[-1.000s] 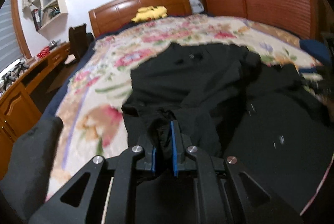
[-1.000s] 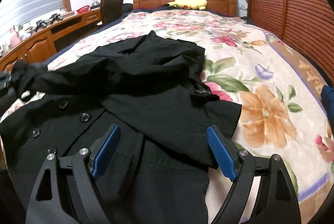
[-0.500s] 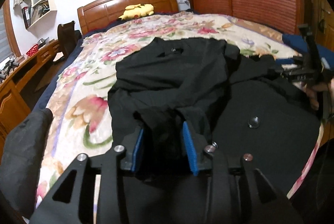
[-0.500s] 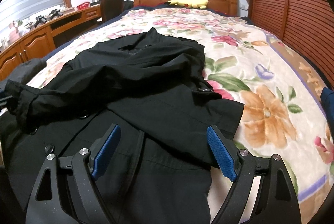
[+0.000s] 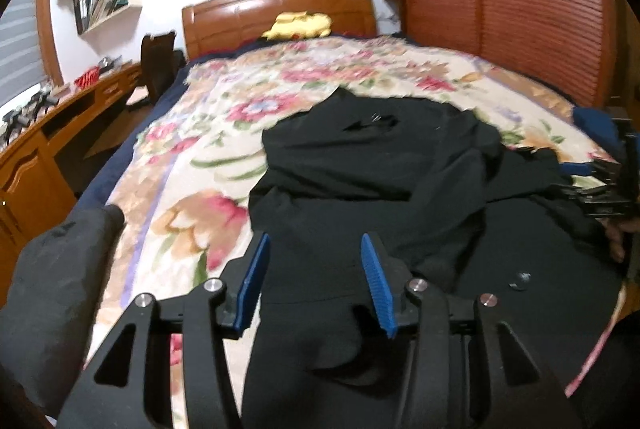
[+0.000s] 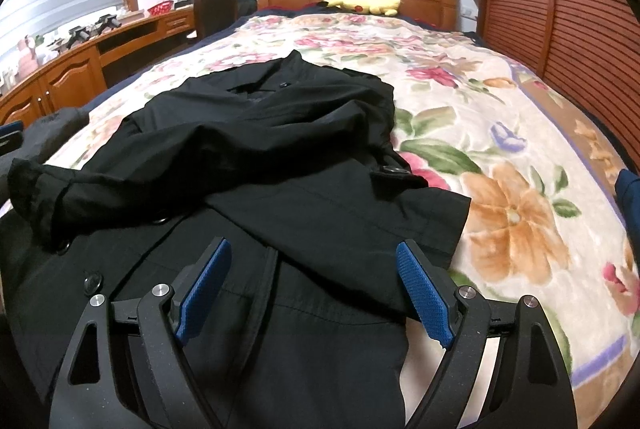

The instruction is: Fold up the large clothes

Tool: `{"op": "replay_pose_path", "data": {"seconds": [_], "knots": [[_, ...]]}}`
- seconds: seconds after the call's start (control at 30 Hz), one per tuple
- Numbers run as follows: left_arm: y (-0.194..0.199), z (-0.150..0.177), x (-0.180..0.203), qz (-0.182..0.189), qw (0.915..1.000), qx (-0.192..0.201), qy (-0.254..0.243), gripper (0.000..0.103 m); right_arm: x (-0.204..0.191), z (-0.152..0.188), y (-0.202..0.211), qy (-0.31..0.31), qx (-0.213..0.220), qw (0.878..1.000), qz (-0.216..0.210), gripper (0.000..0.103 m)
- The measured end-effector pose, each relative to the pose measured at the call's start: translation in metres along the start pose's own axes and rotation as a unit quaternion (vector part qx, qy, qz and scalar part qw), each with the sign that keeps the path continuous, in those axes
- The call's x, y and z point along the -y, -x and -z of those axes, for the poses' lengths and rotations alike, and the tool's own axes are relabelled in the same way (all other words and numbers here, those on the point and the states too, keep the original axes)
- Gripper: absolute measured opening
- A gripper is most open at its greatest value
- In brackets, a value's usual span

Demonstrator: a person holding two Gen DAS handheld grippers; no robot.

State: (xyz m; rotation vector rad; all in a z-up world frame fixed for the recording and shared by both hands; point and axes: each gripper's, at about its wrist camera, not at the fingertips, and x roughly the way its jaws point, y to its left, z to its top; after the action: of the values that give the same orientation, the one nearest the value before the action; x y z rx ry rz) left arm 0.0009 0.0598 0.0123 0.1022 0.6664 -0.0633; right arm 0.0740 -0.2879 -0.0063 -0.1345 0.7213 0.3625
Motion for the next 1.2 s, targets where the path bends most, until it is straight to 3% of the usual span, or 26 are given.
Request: {"op": "replay_pose_path", "data": {"seconds": [0.23,0.6,0.73,0.87,1.07,1.2], "knots": [[-0.028,0.009,-0.008,0.007,0.9991,-0.042,0.009,0.046,-0.001,0.000,0.000,-0.001,-0.001,1.000,-0.001,0.086],[-0.012,0.046,0.048,0.068,0.9940,-0.076,-0.040,0.046,-0.003,0.003,-0.001,0.000,-0.002,1.000,-0.001,0.086],[-0.006,0.057,0.062,0.064,0.9935,-0.079,-0.050,0.046,-0.003,0.003,-0.001,0.002,-0.002,1.000,0.000,0.086],[-0.005,0.060,0.064,0.033,0.9951,-0.071,-0.060,0.046,-0.004,0.003,-0.001,0.002,-0.002,1.000,-0.001,0.086],[0.003,0.053,0.043,0.026,0.9976,-0.052,-0.037,0.046,-0.006,0.005,-0.002,0.001,-0.003,1.000,-0.002,0.086],[-0.004,0.055,0.036,0.025,0.9970,-0.065,-0.033,0.046,-0.007,0.005,-0.002,0.003,-0.004,1.000,-0.002,0.086]]}}
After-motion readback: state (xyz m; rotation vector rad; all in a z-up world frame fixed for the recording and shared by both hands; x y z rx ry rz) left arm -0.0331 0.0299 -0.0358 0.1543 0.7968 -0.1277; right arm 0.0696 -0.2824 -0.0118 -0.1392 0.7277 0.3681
